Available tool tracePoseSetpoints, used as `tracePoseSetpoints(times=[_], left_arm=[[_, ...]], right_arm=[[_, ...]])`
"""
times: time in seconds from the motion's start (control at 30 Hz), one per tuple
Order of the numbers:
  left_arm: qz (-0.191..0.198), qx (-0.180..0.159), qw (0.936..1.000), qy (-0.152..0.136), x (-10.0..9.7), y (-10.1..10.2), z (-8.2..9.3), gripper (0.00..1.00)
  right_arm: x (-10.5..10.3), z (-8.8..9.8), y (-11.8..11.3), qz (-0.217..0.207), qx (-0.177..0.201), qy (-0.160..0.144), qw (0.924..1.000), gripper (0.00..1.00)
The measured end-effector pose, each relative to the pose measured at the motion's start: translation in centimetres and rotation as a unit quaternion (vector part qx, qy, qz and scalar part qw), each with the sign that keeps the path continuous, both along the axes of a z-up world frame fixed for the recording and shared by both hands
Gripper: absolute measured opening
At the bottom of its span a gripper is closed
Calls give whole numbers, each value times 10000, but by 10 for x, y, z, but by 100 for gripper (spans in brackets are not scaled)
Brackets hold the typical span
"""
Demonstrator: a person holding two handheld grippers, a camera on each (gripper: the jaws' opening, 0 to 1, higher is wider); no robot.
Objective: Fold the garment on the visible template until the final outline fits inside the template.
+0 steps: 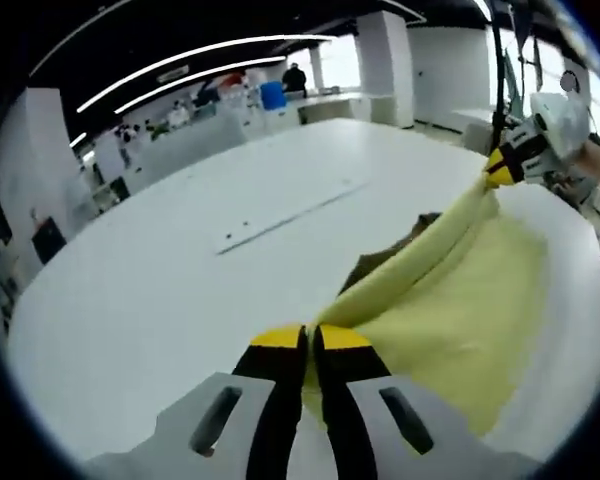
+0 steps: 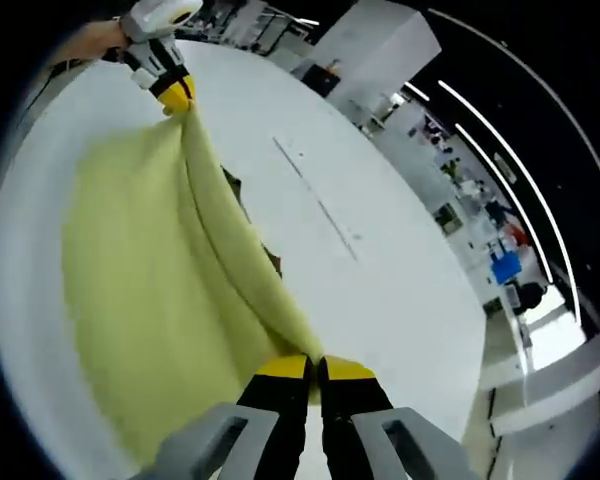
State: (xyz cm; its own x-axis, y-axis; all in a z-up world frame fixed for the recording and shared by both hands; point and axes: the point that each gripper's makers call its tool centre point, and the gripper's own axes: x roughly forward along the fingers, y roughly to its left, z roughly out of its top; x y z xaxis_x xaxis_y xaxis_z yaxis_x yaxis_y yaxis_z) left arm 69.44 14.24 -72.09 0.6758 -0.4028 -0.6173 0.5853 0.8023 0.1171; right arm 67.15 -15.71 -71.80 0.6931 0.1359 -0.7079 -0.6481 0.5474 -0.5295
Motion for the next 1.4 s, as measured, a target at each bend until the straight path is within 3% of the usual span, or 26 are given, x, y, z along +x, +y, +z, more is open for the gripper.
tracePoseSetpoints(times=[0.07,0.3,0.4,0.57,0.67,0.77,0.9,1.03,1.2,1.3,1.4], left_arm=[[1,1,10000,24,4,0,-7,2],[-58,191,9997,162,12,0,-31,3],[47,261,9995,187,18,3,-38,6],[162,270,9995,77,25,7,-38,6],[192,203,9996,104,23,9,-37,7],[51,264,9996,-15,20,10,-30,6],[-253,142,9992,-276,15,9,-17,8],[-597,80,9972,-437,9,8,-10,18],[-785,345,9958,-325,4,14,-26,23],[-909,851,9914,-398,8,18,-35,23],[-942,779,9915,-456,12,12,-35,16]], right_arm=[[4,-7,0,67,-99,77,9999,0],[13,-28,-1,33,71,338,9994,0],[14,-38,-3,-40,326,528,9981,0],[16,-44,-3,-63,398,559,9976,0],[15,-46,-4,-252,738,670,9947,1],[14,-41,-2,-306,1080,668,9914,3],[9,-35,-7,-291,1160,706,9903,12],[1,-31,-8,-245,1312,800,9878,20],[-1,-33,-9,-22,1080,743,9914,26],[6,-42,-12,-4,874,635,9942,22],[10,-48,-16,-47,823,649,9945,17]])
